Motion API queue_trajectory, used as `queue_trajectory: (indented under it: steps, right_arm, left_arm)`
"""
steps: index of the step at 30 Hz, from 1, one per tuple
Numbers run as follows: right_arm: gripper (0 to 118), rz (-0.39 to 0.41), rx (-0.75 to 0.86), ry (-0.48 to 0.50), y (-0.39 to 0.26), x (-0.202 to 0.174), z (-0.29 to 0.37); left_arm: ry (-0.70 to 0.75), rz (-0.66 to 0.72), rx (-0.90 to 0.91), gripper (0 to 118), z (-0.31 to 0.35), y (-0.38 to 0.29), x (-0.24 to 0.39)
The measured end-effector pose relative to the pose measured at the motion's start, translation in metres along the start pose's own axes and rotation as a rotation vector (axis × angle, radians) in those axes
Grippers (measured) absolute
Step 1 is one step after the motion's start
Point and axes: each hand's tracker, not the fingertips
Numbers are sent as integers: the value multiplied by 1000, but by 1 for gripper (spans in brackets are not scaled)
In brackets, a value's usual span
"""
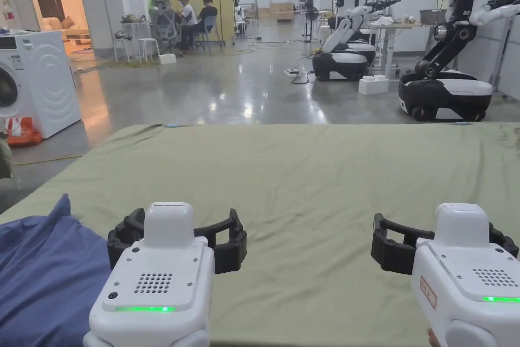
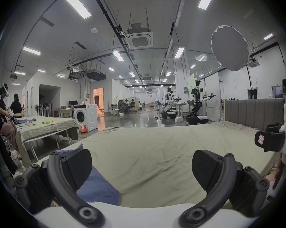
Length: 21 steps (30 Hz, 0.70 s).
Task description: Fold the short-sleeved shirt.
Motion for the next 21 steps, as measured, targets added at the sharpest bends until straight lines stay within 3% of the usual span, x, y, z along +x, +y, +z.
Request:
queue_trajectory:
  steps: [3,4,5,6,7,8,10,14,17,19,21]
  right_arm:
    - [118,28,-12,-10,1,-3,2]
    - [118,38,-13,-19,1,-5,4]
    - [110,42,-6,-17,2,-6,7]
    - [83,52,17,-3,3,-7,11]
    - [10,81,21,-26,4,-9,11]
    - [3,134,7,-127,4,-11,11]
    - [3,75,26,-22,6,-6,15]
    - [3,98,12,-51,7,-7,15]
    - [3,63,-16,-27,10,-13,7]
    - [3,26,-19,30,14,-27,1]
    - [3,62,-11,82,15,-57,-6]
  left_arm:
    - [3,-11,7,118,5,1,2]
    - [4,-4,14,113,8,2,2]
    - [-3,-4,19,81,10,3,3]
    - [4,-12,19,22,8,5,6]
    - [44,-24,7,0,5,4,8]
    - [25,-8,11,0,3,2,7]
    - [-2,32,-22,0,-2,1,3]
    - [14,35,-13,0,-3,-5,-1]
    - [25,29,-19,0,-1,-1,-15]
    - [55,4,-23,0,5,2,-35]
    - [151,-2,-17,0,19,1,-69]
